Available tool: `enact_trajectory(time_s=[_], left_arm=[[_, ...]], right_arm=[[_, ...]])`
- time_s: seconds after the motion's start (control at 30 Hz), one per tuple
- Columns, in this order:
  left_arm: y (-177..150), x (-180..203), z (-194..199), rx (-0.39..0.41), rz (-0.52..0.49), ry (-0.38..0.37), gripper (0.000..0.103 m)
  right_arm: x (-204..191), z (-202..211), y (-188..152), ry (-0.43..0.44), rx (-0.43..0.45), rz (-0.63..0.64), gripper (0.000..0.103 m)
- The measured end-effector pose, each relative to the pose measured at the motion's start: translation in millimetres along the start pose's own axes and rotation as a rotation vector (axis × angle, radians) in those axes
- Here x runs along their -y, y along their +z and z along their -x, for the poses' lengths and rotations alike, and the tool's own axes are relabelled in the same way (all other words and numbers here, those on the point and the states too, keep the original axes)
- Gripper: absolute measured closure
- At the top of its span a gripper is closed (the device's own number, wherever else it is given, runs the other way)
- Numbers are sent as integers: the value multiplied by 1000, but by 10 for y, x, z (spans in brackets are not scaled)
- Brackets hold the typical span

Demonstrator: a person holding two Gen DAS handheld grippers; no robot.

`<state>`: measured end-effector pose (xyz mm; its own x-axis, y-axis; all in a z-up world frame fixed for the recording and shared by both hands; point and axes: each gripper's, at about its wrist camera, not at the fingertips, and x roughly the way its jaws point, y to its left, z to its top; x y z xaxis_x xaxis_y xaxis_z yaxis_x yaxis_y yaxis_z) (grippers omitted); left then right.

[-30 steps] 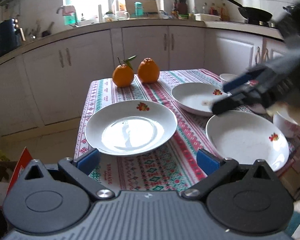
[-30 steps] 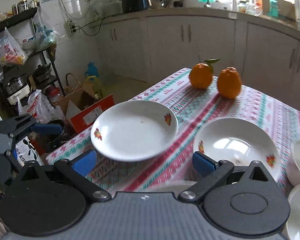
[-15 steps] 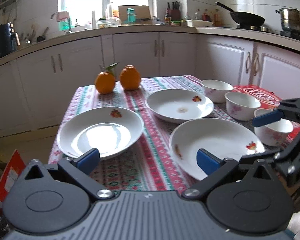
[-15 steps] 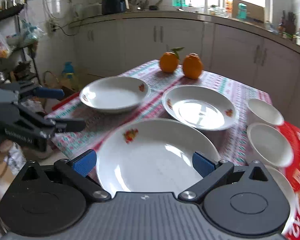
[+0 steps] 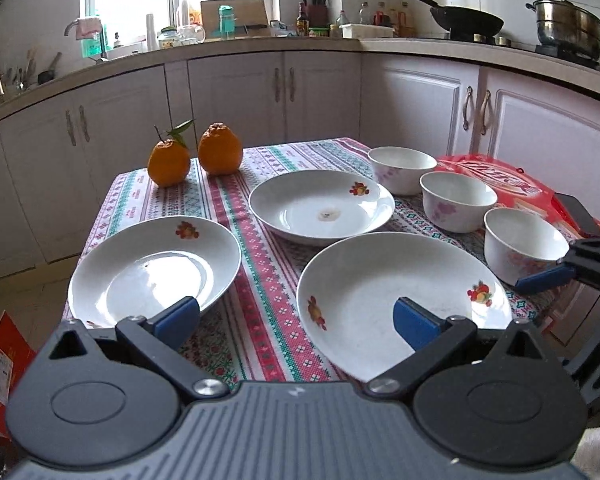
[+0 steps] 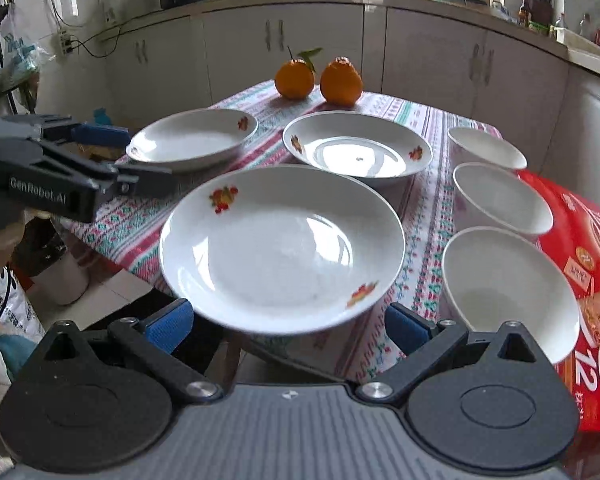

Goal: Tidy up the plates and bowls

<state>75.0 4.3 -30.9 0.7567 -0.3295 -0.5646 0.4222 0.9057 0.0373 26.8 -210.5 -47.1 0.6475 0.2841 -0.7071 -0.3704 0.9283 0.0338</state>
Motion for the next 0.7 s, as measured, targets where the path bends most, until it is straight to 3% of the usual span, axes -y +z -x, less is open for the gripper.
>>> enact_trajectory(time_s=[0.4,0.7], left_arm=[[52,-5,-161,-63,-46,-68,1],[172,12,-429,-165,-101,-195,1]], right_arm=[[-14,-201,8,14,-30,49,0],[-88,-298,16,11,-40,115,0]])
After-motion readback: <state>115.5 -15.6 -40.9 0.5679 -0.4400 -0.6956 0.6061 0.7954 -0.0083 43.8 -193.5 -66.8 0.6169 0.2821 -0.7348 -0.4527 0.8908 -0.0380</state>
